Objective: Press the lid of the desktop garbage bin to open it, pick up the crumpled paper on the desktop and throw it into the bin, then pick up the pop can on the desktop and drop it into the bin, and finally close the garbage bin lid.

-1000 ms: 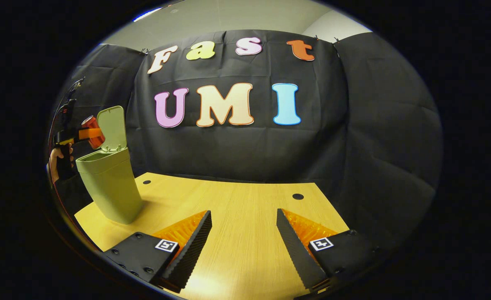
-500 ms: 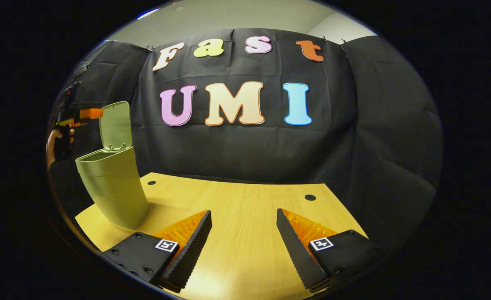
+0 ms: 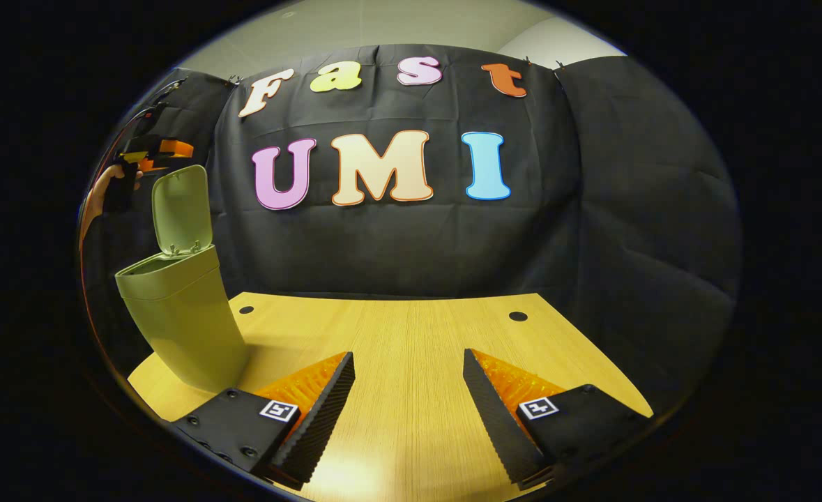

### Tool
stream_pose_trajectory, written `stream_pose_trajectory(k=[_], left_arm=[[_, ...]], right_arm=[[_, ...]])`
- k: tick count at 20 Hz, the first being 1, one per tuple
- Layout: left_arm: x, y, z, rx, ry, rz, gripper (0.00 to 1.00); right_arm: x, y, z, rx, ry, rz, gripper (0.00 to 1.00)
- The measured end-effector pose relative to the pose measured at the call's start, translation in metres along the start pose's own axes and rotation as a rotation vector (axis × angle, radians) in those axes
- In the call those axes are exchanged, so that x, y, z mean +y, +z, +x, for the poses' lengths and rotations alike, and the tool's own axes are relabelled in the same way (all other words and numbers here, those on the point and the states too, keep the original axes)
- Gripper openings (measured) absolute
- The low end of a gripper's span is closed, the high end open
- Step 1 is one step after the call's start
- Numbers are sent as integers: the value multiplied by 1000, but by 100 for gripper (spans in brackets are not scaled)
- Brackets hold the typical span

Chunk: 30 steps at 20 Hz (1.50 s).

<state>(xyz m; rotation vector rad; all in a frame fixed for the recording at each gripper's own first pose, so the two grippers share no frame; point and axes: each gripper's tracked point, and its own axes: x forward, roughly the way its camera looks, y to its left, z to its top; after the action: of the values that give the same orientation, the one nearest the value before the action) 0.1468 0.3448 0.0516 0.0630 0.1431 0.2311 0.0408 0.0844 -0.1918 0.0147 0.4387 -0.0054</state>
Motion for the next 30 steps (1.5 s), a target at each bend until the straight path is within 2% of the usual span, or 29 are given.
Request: stream_pose_trajectory(k=[2,7,16,23,30], left_arm=[[0,-16,6,59,6,-30,94],[-3,-15,-11,37,16,-21,96],[-13,-42,-77,81,60,-29,98],[-25,-90,-122,162,83,-39,97],[-32,-143,-140,259,92,-67,96]], right_arm=[[-3,5,-5,-11,-10,-5,99],[-13,7,-8,-13,-4,-26,99],[-12,11,-10,0,112,-85,99],[-14,19,-11,-8,176,-117,99],[-10,19,-9,5,206,-148,99]])
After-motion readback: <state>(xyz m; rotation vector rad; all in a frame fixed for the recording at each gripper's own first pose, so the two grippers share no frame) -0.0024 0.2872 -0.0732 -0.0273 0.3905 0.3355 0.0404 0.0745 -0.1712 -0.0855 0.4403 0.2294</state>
